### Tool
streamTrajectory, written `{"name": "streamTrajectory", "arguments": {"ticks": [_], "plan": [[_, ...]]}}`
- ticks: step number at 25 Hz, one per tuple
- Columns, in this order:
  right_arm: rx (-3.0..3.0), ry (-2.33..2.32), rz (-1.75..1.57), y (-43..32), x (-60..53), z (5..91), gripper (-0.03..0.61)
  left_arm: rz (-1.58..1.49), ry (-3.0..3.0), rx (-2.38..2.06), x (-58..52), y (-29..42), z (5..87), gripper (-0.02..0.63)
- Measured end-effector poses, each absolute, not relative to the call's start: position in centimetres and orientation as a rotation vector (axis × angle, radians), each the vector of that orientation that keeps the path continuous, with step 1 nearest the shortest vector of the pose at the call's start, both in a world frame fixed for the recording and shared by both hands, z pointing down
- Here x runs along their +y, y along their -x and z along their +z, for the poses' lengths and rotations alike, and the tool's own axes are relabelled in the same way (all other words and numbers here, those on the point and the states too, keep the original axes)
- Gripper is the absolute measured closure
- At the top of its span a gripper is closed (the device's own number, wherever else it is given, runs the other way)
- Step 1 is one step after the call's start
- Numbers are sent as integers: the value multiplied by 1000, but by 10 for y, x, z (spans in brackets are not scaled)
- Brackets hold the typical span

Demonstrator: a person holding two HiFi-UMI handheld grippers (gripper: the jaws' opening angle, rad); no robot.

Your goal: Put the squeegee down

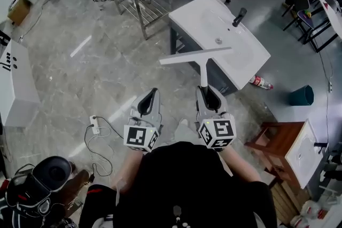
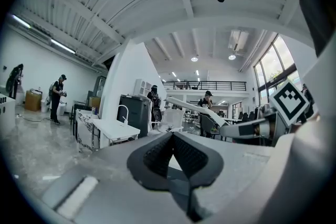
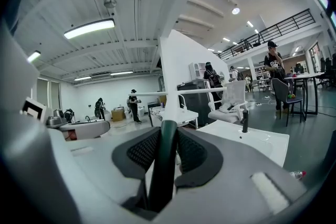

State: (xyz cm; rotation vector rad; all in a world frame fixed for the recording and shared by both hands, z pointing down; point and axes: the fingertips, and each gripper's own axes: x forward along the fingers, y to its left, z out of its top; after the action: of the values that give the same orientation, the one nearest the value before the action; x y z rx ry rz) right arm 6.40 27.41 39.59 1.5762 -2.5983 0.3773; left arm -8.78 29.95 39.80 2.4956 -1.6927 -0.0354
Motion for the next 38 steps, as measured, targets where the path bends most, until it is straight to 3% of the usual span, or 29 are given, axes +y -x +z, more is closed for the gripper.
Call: {"name": "streamTrajectory", "arguments": {"ticks": [38], "plan": [[-2699,-1382,474,-66,132,408,480,-61,-2317,-1982,182,97,399,612]]}}
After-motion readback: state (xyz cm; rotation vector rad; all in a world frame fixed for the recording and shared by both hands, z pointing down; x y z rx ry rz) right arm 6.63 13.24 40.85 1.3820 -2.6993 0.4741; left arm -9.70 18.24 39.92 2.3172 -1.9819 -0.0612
